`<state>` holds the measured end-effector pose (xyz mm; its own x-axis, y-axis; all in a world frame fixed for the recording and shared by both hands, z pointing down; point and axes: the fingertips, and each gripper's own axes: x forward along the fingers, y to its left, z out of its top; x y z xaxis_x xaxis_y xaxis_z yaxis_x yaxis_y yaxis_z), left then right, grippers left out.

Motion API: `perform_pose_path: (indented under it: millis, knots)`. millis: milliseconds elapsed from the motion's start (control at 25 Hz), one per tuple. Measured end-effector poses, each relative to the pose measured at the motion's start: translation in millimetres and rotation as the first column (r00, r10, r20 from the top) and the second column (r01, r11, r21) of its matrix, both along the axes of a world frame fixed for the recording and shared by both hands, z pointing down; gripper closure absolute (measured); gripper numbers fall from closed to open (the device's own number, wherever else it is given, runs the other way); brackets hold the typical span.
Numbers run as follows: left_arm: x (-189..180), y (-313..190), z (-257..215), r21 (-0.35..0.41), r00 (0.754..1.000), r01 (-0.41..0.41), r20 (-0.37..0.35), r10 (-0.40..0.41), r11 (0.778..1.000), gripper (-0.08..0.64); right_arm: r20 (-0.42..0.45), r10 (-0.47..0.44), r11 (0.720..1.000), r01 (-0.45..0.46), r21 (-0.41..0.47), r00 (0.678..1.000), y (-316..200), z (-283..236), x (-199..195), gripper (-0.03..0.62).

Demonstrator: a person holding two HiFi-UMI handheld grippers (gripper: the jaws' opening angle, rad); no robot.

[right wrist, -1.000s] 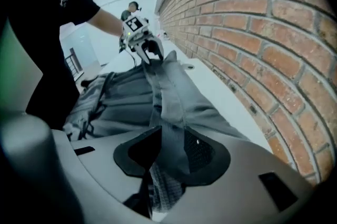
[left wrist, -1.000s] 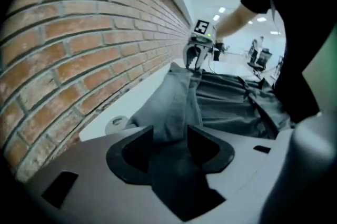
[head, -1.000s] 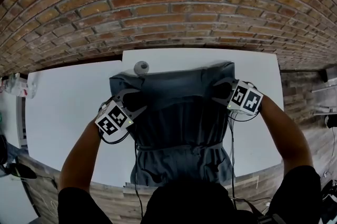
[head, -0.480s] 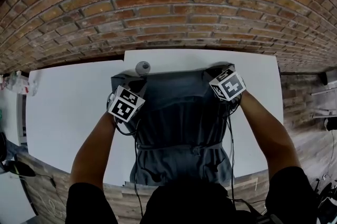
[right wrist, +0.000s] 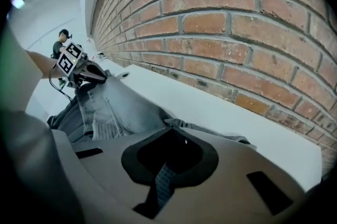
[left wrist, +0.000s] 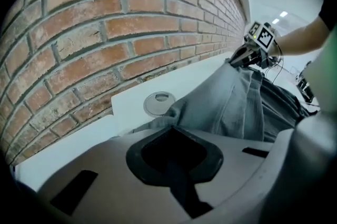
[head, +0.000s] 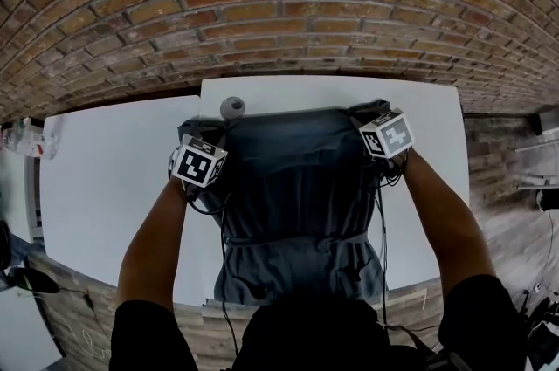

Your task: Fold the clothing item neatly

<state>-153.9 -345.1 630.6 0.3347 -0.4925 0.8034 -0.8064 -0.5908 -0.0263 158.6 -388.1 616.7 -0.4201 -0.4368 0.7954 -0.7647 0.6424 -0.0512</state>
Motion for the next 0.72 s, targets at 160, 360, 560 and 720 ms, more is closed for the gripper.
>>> perform_pose_path:
  millis: [160, 360, 560, 720]
  knots:
    - [-3, 3, -11, 0.057, 1.000, 0.015, -0.005, -0.015, 0.998, 0.558, 0.090, 0.058, 0.997, -0.062, 0.047, 0.994, 2, -19, 2, 0.591]
    - [-22, 30, -41, 0.127, 0.996, 0.082, -0.043, -0.077, 0.988, 0.559, 0.201, 0.120, 0.978, -0.151, 0.147, 0.972, 40, -63, 6, 0.591]
    - [-37, 99, -74, 0.159, 0.987, 0.114, -0.127, -0.094, 0.981, 0.561, 0.237, 0.162, 0.964, -0.205, 0.170, 0.958, 113, -81, 10, 0.591]
    - [-59, 167, -86, 0.167, 0.986, 0.125, -0.134, -0.103, 0.978, 0.561, 0.237, 0.198, 0.951, -0.245, 0.190, 0.951, 169, -97, 15, 0.591]
